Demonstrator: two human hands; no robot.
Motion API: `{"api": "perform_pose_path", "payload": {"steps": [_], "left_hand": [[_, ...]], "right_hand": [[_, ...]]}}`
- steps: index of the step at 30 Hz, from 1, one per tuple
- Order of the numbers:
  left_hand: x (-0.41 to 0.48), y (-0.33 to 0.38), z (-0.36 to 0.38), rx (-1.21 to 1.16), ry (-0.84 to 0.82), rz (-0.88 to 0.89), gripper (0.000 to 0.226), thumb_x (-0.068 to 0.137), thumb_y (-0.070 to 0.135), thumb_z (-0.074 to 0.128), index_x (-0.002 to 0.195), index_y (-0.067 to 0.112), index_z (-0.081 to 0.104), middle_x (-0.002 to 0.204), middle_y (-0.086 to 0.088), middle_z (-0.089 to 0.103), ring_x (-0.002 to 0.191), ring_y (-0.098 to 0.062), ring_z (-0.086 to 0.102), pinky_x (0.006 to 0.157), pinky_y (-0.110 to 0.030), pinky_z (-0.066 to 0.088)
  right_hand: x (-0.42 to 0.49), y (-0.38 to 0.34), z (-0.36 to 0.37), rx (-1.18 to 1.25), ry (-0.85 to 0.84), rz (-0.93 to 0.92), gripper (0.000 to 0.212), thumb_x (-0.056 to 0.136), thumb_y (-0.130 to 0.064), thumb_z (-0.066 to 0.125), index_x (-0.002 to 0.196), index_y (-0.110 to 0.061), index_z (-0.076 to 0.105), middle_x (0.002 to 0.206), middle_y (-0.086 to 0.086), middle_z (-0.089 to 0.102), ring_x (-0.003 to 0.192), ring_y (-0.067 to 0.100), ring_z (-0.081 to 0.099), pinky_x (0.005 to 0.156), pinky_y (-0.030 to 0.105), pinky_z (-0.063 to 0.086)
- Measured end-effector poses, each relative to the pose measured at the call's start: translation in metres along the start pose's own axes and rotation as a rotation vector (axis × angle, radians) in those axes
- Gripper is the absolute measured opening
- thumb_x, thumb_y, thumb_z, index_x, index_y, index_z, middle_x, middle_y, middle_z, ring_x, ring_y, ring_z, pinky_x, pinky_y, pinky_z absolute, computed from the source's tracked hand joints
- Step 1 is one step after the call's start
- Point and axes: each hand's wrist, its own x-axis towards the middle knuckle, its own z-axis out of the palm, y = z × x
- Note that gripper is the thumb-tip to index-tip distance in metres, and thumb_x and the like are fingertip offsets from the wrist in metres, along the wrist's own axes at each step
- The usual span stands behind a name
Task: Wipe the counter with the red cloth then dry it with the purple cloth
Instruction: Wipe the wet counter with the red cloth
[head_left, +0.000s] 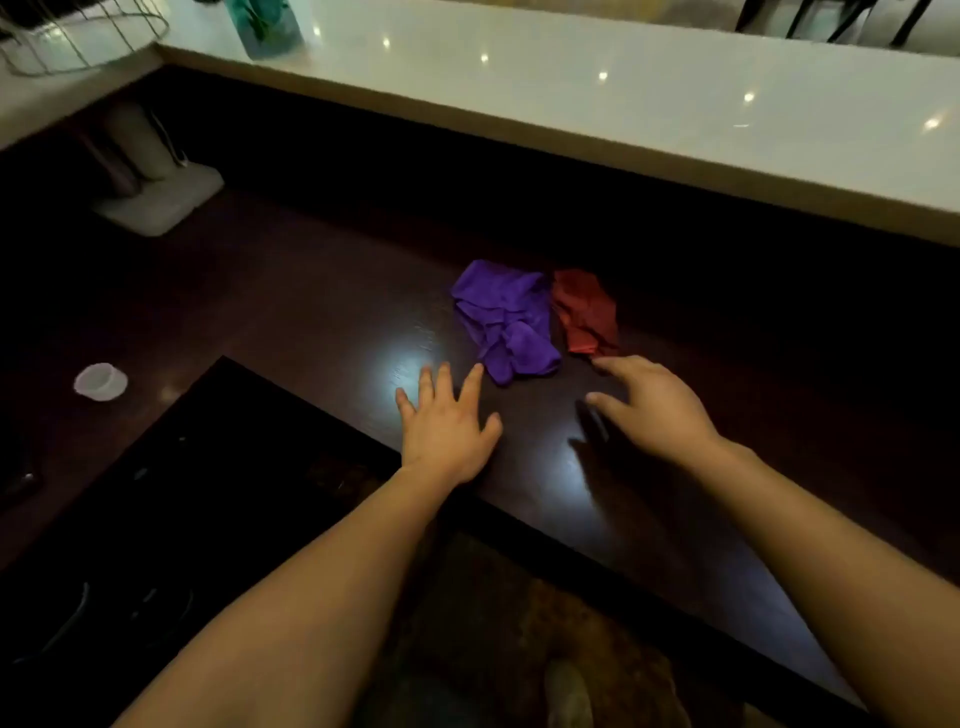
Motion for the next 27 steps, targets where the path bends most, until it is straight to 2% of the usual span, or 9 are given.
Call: {"api": "perform_pose_path", "payload": {"steps": [6,9,11,13,15,19,23,27], "left_hand": [[0.026,0.005,0.037,-0.034,0.019,-0.115,0.071,0.091,0.065,0.023,0.154,0.034,0.010,0.164,-0.014,0.002,0.149,-0.035,-0.011,0.111,-0.067,-0.011],[0.031,0.004,0.048,0.011,0.096,-0.128,0.074,0.088,0.068,0.017,0.154,0.034,0.013,0.164,-0.013,0.004,0.149,-0.034,-0.010,0.112,-0.065,-0.012],[0.033,0.003,0.051,0.033,0.110,-0.127,0.074,0.088,0.068,0.017,0.153,0.034,0.015,0.164,-0.013,0.007,0.149,-0.034,-0.007,0.112,-0.066,-0.009],[0.032,0.003,0.052,0.053,0.129,-0.118,0.073,0.089,0.067,0.019,0.153,0.032,0.017,0.163,-0.015,0.011,0.149,-0.036,-0.004,0.112,-0.066,-0.006],[0.031,0.004,0.051,0.068,0.145,-0.105,0.072,0.089,0.065,0.022,0.152,0.030,0.021,0.162,-0.016,0.015,0.149,-0.038,0.000,0.112,-0.068,-0.001],[0.029,0.004,0.049,0.065,0.147,-0.083,0.070,0.089,0.063,0.026,0.151,0.029,0.025,0.161,-0.017,0.019,0.148,-0.039,0.004,0.113,-0.068,0.002],[0.028,0.004,0.047,0.059,0.143,-0.065,0.070,0.088,0.062,0.026,0.150,0.031,0.026,0.161,-0.015,0.019,0.149,-0.037,0.005,0.114,-0.067,0.002],[0.026,0.004,0.046,0.058,0.139,-0.059,0.071,0.087,0.063,0.025,0.150,0.030,0.026,0.160,-0.016,0.020,0.149,-0.037,0.005,0.114,-0.068,0.002]], "right_hand": [[0.066,0.009,0.006,0.071,0.122,0.002,0.056,0.087,-0.027,0.068,0.138,-0.015,0.050,0.141,0.010,0.051,0.127,0.033,0.048,0.108,0.038,0.038],[0.098,0.015,0.015,0.036,0.141,-0.004,0.066,0.087,-0.028,0.068,0.146,-0.019,0.040,0.154,0.007,0.037,0.138,0.032,0.035,0.115,0.037,0.027],[0.116,0.019,0.024,-0.035,0.087,-0.009,0.072,0.087,-0.032,0.067,0.149,-0.023,0.032,0.159,0.005,0.028,0.142,0.032,0.027,0.118,0.040,0.024],[0.124,0.024,0.034,-0.107,0.025,0.000,0.073,0.087,-0.036,0.066,0.150,-0.027,0.030,0.160,0.004,0.024,0.143,0.031,0.024,0.116,0.044,0.028],[0.126,0.029,0.038,-0.147,0.031,0.001,0.068,0.086,-0.038,0.066,0.147,-0.027,0.036,0.158,0.004,0.030,0.139,0.032,0.027,0.112,0.045,0.034],[0.124,0.034,0.037,-0.120,0.100,-0.024,0.058,0.081,-0.031,0.071,0.135,-0.023,0.053,0.147,0.007,0.047,0.123,0.035,0.039,0.106,0.036,0.036],[0.112,0.037,0.019,-0.062,0.082,0.009,0.043,0.074,-0.026,0.072,0.116,-0.025,0.066,0.124,0.005,0.062,0.108,0.033,0.053,0.095,0.035,0.044],[0.093,0.061,-0.016,0.216,0.229,0.255,0.024,0.072,-0.024,0.073,0.096,-0.028,0.073,0.088,0.002,0.073,0.083,0.021,0.066,0.071,0.027,0.047]]}}
